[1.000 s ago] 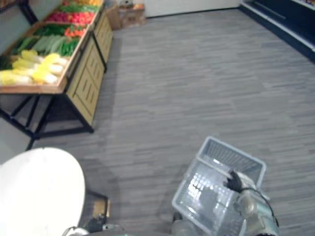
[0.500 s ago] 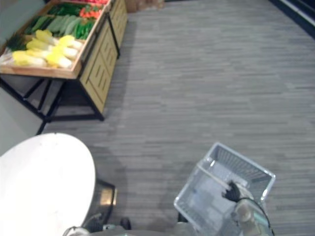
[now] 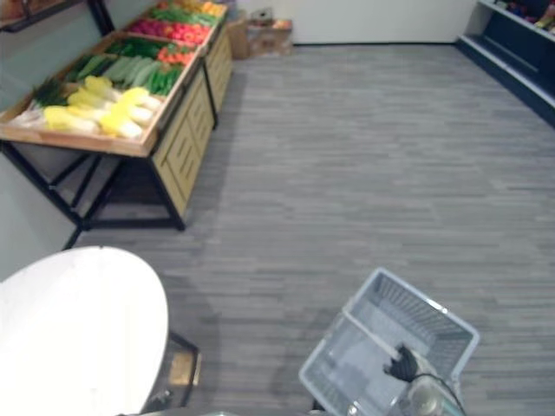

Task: Pick vegetable in the basket

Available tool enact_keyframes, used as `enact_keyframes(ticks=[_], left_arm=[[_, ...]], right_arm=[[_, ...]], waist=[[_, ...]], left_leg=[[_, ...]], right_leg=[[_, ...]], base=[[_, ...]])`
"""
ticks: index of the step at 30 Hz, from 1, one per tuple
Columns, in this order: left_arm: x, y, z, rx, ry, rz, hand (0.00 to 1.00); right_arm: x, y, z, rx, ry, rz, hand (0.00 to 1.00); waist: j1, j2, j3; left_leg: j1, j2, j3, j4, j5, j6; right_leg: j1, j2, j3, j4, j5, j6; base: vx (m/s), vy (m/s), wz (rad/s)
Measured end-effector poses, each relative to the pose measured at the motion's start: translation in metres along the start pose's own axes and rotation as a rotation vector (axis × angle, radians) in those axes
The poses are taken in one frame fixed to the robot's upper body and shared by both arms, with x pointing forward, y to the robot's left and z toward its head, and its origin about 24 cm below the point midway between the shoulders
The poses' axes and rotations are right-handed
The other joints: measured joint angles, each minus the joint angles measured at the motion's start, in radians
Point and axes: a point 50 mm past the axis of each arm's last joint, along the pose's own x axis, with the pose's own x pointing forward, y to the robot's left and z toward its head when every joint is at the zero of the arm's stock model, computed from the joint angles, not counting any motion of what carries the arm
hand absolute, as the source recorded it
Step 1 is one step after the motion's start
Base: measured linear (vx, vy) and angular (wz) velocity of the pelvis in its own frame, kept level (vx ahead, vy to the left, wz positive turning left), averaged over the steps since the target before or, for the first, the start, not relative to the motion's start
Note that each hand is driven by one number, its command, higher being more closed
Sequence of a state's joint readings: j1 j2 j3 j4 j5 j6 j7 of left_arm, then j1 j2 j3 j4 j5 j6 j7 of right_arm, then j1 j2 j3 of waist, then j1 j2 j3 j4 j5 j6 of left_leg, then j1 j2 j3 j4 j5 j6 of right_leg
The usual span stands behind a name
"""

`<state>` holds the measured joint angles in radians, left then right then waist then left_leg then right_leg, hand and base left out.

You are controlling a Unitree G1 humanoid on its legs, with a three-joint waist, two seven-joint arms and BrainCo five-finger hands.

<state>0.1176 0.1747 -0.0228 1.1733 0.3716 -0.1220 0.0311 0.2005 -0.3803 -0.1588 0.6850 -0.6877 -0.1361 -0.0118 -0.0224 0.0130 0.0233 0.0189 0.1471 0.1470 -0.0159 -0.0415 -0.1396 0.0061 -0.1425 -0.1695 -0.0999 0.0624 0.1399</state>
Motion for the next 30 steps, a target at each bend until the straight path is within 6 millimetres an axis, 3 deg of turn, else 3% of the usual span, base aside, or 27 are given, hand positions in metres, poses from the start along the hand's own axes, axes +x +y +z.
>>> enact_keyframes(ticks=[9,13,15,16,17,18,19,20,21,22,23,24,25,28,30], left_arm=[[-0.001,0.011,-0.002,-0.011,-0.010,0.040,0.00],[-0.002,0.021,-0.005,-0.031,-0.005,0.068,0.00],[-0.002,0.022,-0.005,-0.038,-0.007,0.072,0.00],[-0.003,0.020,-0.008,-0.038,-0.001,0.069,0.00],[-0.005,0.019,-0.014,-0.039,0.010,0.067,0.00],[-0.006,0.024,-0.014,-0.038,-0.001,0.084,0.00],[-0.005,0.032,-0.008,-0.040,-0.026,0.103,0.00],[-0.004,0.035,-0.005,-0.035,-0.039,0.106,0.00],[-0.004,0.031,-0.005,-0.030,-0.041,0.090,0.00],[-0.004,0.027,-0.005,-0.022,-0.043,0.075,0.00],[-0.003,0.023,0.000,-0.009,-0.064,0.058,0.00],[-0.004,0.022,0.000,-0.007,-0.066,0.055,0.00],[-0.004,0.020,-0.003,-0.002,-0.059,0.051,0.00],[-0.007,0.016,-0.012,0.000,-0.036,0.042,0.00],[-0.007,0.017,-0.012,0.001,-0.033,0.045,0.00]], right_arm=[[-0.003,0.011,-0.007,0.055,0.033,0.038,1.00],[-0.003,0.013,-0.005,0.081,0.028,0.041,1.00],[-0.003,0.016,-0.005,0.081,0.027,0.054,1.00],[-0.004,0.017,-0.005,0.077,0.026,0.059,1.00],[-0.004,0.018,-0.001,0.068,0.009,0.067,1.00],[-0.004,0.018,0.002,0.064,-0.007,0.064,1.00],[-0.003,0.014,0.005,0.062,-0.020,0.052,1.00],[-0.002,0.009,0.006,0.053,-0.032,0.038,1.00],[-0.001,-0.001,0.006,0.035,-0.038,0.015,1.00],[0.000,-0.007,0.005,0.026,-0.040,-0.002,1.00],[0.003,-0.020,0.005,-0.001,-0.041,-0.030,1.00],[0.003,-0.022,0.004,-0.004,-0.041,-0.034,1.00],[0.005,-0.026,0.007,-0.005,-0.048,-0.048,1.00],[0.007,-0.031,0.011,0.009,-0.059,-0.080,1.00],[0.007,-0.026,0.014,0.023,-0.062,-0.081,1.00]], waist=[[0.027,-0.011,0.002],[0.025,-0.014,0.011],[0.024,0.003,0.023],[0.024,0.014,0.023],[0.028,0.014,0.028],[0.028,0.000,0.036],[0.032,0.005,0.056],[0.051,-0.017,0.071],[0.060,-0.034,0.084],[0.057,-0.028,0.088],[0.055,-0.004,0.100],[0.056,0.001,0.101],[0.061,0.017,0.109],[0.062,0.031,0.114],[0.064,0.036,0.123]], left_leg=[[-0.012,0.007,-0.023,0.040,-0.018,-0.003],[-0.045,0.037,-0.017,0.152,-0.101,-0.014],[-0.070,0.070,-0.022,0.247,-0.166,-0.028],[-0.070,0.090,-0.023,0.262,-0.181,-0.036],[-0.068,0.129,-0.020,0.318,-0.190,-0.048],[-0.080,0.126,-0.026,0.385,-0.190,-0.042],[-0.151,0.129,-0.073,0.547,-0.164,-0.014],[-0.234,0.106,-0.131,0.705,-0.049,0.006],[-0.303,0.072,-0.170,0.776,-0.050,0.008],[-0.322,0.050,-0.176,0.769,-0.079,0.008],[-0.346,0.013,-0.180,0.669,-0.109,0.005],[-0.348,0.007,-0.177,0.636,-0.108,0.006],[-0.350,-0.001,-0.155,0.494,-0.101,0.016],[-0.346,-0.016,-0.164,0.166,-0.018,0.026],[-0.339,-0.020,-0.182,0.104,0.087,0.020]], right_leg=[[-0.007,0.000,-0.013,0.051,-0.023,-0.002],[-0.058,0.010,0.013,0.176,-0.105,-0.015],[-0.076,0.028,0.021,0.263,-0.166,-0.022],[-0.076,0.038,0.019,0.292,-0.178,-0.038],[-0.111,0.058,-0.021,0.422,-0.235,-0.100],[-0.110,0.051,-0.013,0.436,-0.288,-0.110],[-0.106,0.053,-0.013,0.465,-0.310,-0.086],[-0.095,0.051,0.008,0.461,-0.315,-0.088],[-0.068,0.036,0.017,0.434,-0.315,-0.089],[-0.058,0.031,0.018,0.425,-0.315,-0.090],[-0.046,0.029,0.023,0.404,-0.313,-0.092],[-0.045,0.030,0.027,0.401,-0.312,-0.095],[-0.039,0.034,0.038,0.394,-0.315,-0.100],[-0.030,0.039,0.061,0.379,-0.341,-0.080],[0.003,0.042,0.074,0.369,-0.365,-0.062]], base=[[-0.02,-0.006,0.05],[-0.03,-0.020,-0.15],[-0.02,-0.064,-0.15],[0.06,-0.125,-0.21],[0.08,-0.136,-0.15],[0.09,-0.147,-0.07],[0.04,-0.191,-0.13],[0.06,-0.222,-0.20],[0.08,-0.193,-0.23],[0.14,-0.091,-0.13],[0.13,-0.023,-0.08],[0.20,0.011,-0.26],[0.18,0.038,-0.34],[0.30,0.121,-0.30],[0.39,0.208,-0.20]])
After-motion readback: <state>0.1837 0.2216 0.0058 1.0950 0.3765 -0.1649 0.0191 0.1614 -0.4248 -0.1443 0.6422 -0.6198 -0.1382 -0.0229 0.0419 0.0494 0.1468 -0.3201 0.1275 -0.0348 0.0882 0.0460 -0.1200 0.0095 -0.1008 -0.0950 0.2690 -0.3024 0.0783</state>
